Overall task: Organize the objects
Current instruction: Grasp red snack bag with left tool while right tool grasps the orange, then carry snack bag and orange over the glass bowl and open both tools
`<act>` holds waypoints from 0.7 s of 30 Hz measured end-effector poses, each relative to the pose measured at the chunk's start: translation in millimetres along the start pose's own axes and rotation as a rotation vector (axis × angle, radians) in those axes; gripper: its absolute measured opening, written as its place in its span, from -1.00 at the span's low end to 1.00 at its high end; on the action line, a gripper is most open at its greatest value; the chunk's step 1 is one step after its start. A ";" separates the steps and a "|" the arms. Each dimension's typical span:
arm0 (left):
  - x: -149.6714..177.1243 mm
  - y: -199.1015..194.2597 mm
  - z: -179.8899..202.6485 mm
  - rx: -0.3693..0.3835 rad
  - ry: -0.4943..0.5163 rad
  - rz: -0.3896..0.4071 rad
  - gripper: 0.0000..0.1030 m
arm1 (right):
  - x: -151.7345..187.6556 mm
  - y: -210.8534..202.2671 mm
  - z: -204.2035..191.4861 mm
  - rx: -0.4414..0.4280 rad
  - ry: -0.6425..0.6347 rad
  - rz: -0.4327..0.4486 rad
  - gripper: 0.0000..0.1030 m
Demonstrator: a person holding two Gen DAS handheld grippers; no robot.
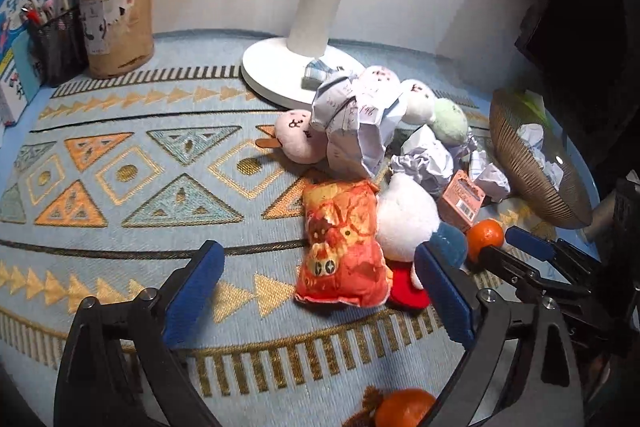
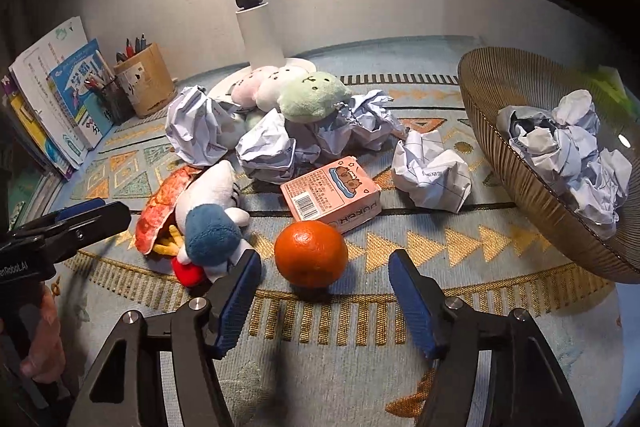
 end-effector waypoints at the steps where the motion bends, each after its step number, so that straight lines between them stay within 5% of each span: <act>1: -0.8 8.1 -1.0 0.004 -0.002 -0.024 0.75 | -0.4 3.3 1.3 -0.003 0.002 -0.008 0.26; 8: 2.1 16.1 1.1 0.041 0.006 0.010 0.13 | -0.8 14.1 2.5 -0.030 0.002 -0.031 0.22; 11: 4.3 16.6 1.9 0.093 0.007 0.015 -0.35 | 1.8 16.1 -3.9 -0.019 -0.027 -0.035 -0.23; 21: 11.5 -5.5 6.7 0.037 0.034 0.141 -0.46 | 7.8 -14.0 3.2 -0.042 -0.004 0.127 -0.24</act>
Point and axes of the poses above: each gripper's, at about its wrist camera, not at the fingertips, and y roughly the way its jaws point, z to its right, x to its underside, the point moved 1 cm from there along y, roughly the way its jaws point, and after that the axes turned 4 degrees about -z, right-handed, at the moved point
